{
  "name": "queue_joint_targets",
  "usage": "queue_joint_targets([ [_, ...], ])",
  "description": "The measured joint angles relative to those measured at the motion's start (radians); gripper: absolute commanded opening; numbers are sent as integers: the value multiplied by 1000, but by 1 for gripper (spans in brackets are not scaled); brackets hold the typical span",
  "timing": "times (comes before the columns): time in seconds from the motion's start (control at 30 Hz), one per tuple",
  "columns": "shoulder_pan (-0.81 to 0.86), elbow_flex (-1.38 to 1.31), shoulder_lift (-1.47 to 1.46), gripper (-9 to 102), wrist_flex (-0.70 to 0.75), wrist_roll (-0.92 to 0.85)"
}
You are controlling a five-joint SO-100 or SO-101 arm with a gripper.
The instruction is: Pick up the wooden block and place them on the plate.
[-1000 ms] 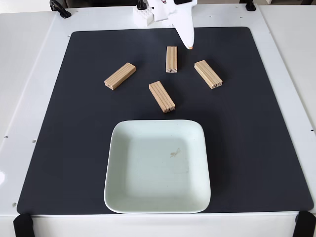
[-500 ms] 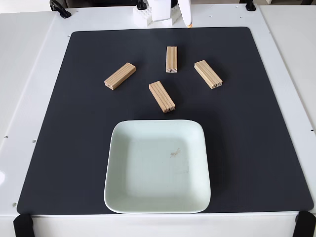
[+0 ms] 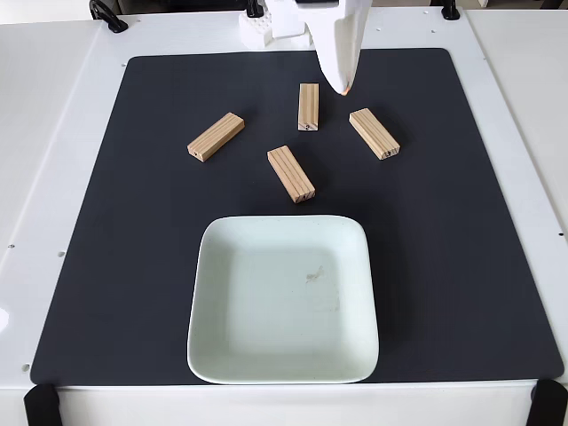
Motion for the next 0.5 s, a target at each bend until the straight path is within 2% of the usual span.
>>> queue_joint_targets([
  [0.2,26,-94,-187,-1,54,104],
  [0.5,112,-97,-328,-1,14,118],
])
